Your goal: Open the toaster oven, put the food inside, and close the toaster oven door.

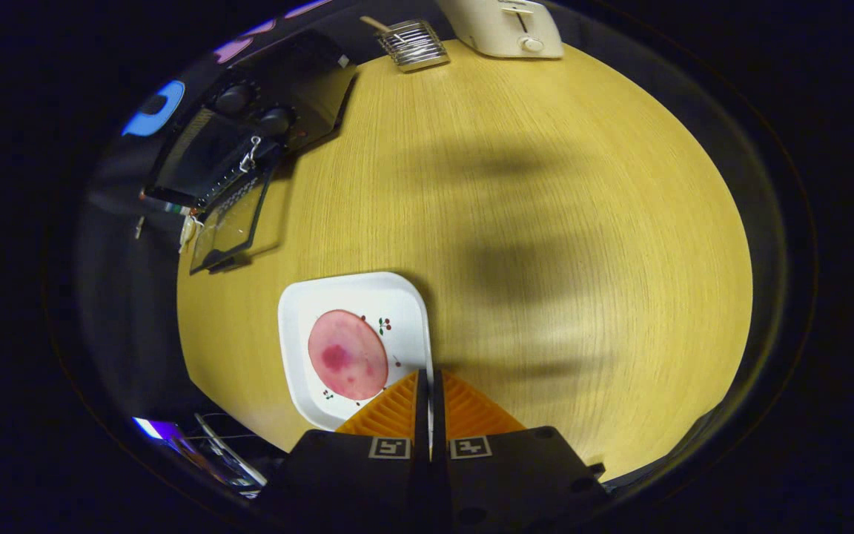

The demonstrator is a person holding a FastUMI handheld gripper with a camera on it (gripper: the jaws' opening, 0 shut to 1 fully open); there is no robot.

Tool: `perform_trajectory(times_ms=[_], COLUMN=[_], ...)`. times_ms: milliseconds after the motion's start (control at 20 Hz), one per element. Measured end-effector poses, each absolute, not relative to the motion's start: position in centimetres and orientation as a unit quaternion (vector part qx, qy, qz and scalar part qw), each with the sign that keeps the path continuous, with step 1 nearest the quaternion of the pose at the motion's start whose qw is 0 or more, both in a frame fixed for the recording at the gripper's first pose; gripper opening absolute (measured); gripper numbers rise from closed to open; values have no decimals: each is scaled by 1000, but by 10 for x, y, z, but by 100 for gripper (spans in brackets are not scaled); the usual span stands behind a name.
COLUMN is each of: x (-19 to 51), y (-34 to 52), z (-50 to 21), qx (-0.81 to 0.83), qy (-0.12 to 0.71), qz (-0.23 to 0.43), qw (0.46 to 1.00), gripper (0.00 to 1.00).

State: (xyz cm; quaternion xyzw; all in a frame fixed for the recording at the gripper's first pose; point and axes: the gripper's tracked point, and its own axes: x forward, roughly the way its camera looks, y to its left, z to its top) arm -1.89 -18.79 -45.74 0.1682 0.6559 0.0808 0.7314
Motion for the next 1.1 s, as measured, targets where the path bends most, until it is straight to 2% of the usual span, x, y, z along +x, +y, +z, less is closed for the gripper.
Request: perform_trajectory(times_ms=[400,1100], x=[-19,38], y=[-161,26], z=[-442,-393], qx=[330,502], qy=[610,490], qz=[62,-2], qw=[718,712], gripper=[5,5])
